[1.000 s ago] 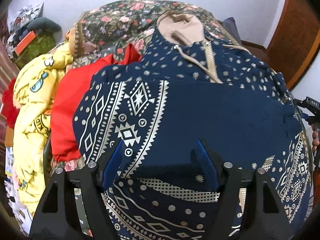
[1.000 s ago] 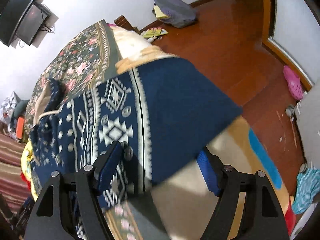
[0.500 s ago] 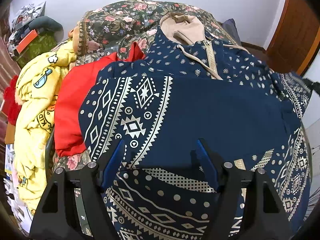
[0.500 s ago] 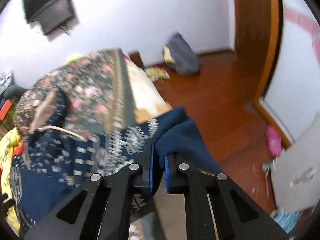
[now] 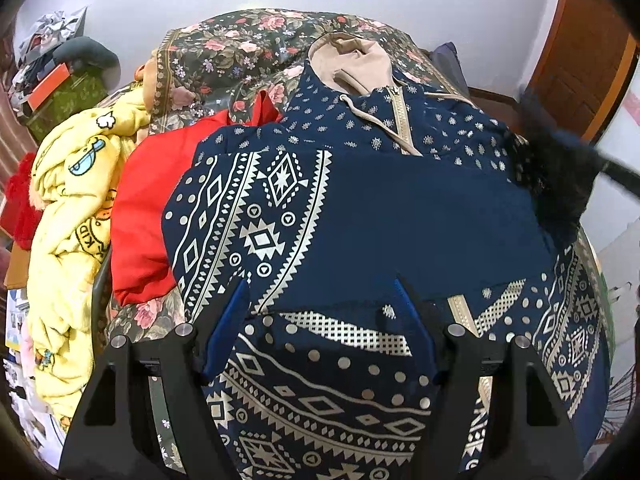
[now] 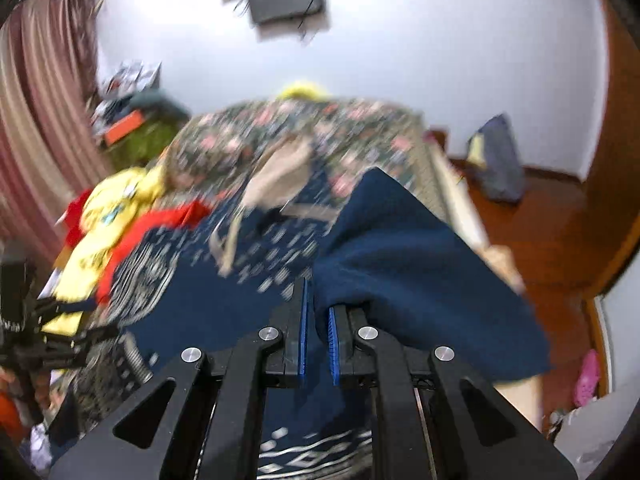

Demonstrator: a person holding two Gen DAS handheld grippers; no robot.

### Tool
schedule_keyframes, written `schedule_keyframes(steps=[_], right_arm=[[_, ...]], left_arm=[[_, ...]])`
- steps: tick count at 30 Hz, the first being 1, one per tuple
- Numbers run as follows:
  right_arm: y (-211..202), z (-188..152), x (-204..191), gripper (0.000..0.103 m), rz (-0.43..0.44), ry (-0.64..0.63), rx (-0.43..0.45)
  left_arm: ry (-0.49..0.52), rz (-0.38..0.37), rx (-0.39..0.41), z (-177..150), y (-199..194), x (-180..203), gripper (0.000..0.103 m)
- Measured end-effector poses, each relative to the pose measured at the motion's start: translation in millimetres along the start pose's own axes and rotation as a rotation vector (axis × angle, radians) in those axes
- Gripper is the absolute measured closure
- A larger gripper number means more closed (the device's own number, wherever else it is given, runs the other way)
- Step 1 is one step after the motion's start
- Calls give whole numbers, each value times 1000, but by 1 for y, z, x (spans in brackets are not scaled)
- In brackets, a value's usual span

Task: Fold large clothes

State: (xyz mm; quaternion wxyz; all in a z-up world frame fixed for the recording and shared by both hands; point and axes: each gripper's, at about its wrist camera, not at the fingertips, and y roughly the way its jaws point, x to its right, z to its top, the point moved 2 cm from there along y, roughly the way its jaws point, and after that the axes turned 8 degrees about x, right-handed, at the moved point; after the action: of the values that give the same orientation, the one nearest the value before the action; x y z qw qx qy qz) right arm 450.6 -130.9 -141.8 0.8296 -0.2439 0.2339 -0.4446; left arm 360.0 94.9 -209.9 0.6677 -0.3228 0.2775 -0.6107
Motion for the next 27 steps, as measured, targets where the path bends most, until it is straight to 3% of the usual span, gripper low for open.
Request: schedule_keyframes(steps=[4,11,15,18,22,27], right_arm=[[28,-31,-11,95,34,7,-129],[28,-58,-15,91,32,9,-246],[25,-62,-11,59,102,90,-339],[10,-62,-7,56,120,115,-315],[-10,-54,7,56,50,110,-245],[-28,-45,54,56,-64,212,-160]], left_arm=[[13,-1,-7,-7,-1,-1,31],[33,-4,-25,-17,2,1,31],[30,-12,-31,-17,4,5,31],[27,-20,-32,-16,6,7,31],[36,-19,-34,-16,8,11,31],[18,-17,-30,-15,10,9,31]])
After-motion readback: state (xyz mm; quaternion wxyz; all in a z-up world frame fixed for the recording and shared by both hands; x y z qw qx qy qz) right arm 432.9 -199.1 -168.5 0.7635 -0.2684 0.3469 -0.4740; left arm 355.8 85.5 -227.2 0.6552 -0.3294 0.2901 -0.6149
